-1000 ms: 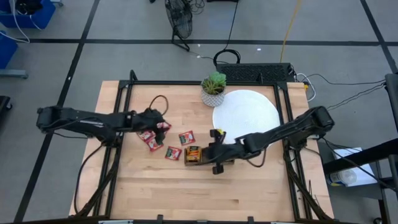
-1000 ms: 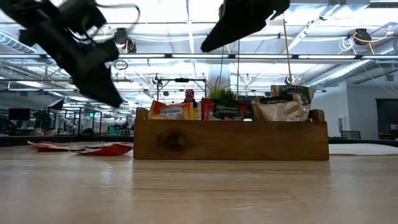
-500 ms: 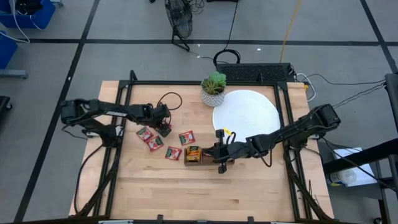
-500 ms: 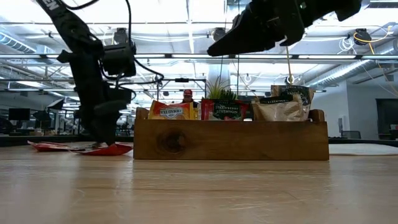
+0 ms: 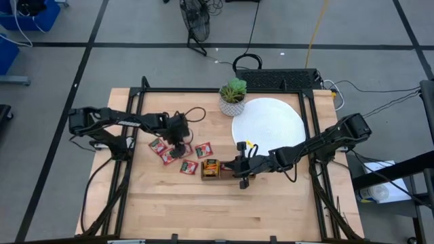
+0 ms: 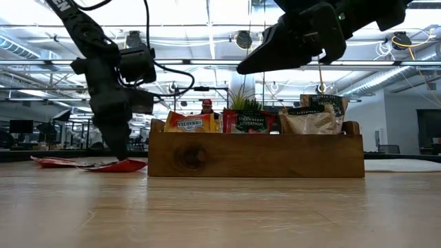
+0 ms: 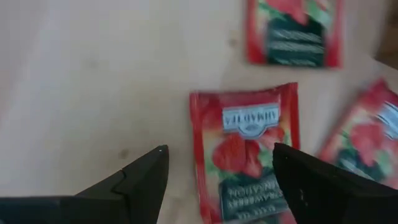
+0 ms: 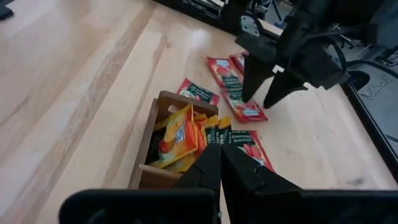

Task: Pick & Place Tea
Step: Put the red tea bag into the middle section of the wooden organizer

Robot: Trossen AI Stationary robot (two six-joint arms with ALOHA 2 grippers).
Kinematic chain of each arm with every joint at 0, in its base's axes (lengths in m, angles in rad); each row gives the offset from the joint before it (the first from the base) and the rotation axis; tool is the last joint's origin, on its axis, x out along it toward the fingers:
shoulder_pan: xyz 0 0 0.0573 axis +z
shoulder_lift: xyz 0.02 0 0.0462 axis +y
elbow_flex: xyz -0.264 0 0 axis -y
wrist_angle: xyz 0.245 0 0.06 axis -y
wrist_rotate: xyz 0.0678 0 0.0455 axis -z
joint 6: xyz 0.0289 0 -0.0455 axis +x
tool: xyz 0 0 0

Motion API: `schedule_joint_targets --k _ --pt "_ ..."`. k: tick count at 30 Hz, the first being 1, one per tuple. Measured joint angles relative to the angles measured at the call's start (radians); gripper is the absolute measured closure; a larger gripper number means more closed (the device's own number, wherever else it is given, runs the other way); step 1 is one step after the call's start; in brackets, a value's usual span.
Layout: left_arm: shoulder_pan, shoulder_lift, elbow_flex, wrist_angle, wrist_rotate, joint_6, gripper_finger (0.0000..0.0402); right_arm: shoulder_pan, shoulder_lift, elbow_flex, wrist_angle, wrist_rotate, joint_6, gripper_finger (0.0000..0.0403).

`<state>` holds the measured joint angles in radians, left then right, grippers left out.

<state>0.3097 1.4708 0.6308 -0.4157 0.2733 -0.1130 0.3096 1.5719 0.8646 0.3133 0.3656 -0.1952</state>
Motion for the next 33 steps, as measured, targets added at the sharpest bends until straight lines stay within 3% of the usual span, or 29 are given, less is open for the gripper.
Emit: schedule_joint_targets --k 3,13,18,19,21,23,25,30,33 --pt "-0.013 0.000 0.001 -0.019 0.062 0.030 0.0119 0.000 0.000 0.000 -0.001 0.000 0.000 0.0403" --pt "-0.039 -0.044 -0.002 -0.066 0.055 0.094 0.0119 0.000 0.000 0.000 0.004 -0.001 0.003 0.0403" --pt "-0.085 -0.071 -0.002 -0.049 0.125 0.068 0.0119 0.000 0.000 0.000 -0.006 -0.001 0.026 0.0403" --pt "-0.103 -0.071 -0.002 -0.020 0.096 0.066 0.0119 0.000 0.000 0.000 -0.006 -0.001 0.027 0.0403" --pt "-0.144 -0.065 -0.001 0.027 -0.061 0.047 0.0126 0.000 0.000 0.000 -0.007 -0.001 0.026 0.0403" --pt "-0.183 -0.059 0.000 0.059 -0.180 0.027 0.0151 0.000 0.000 0.000 -0.006 -0.001 0.027 0.0403" --pt "-0.215 -0.046 -0.001 0.087 -0.213 0.036 0.0197 0.000 0.000 0.000 -0.004 -0.001 0.027 0.0403" --pt "-0.257 -0.049 0.000 0.112 -0.125 0.044 0.0367 0.000 0.000 0.000 -0.004 -0.001 0.027 0.0403" --pt "-0.276 -0.050 0.000 0.092 -0.083 0.013 0.0386 0.000 0.000 0.000 -0.003 -0.001 0.030 0.0403"
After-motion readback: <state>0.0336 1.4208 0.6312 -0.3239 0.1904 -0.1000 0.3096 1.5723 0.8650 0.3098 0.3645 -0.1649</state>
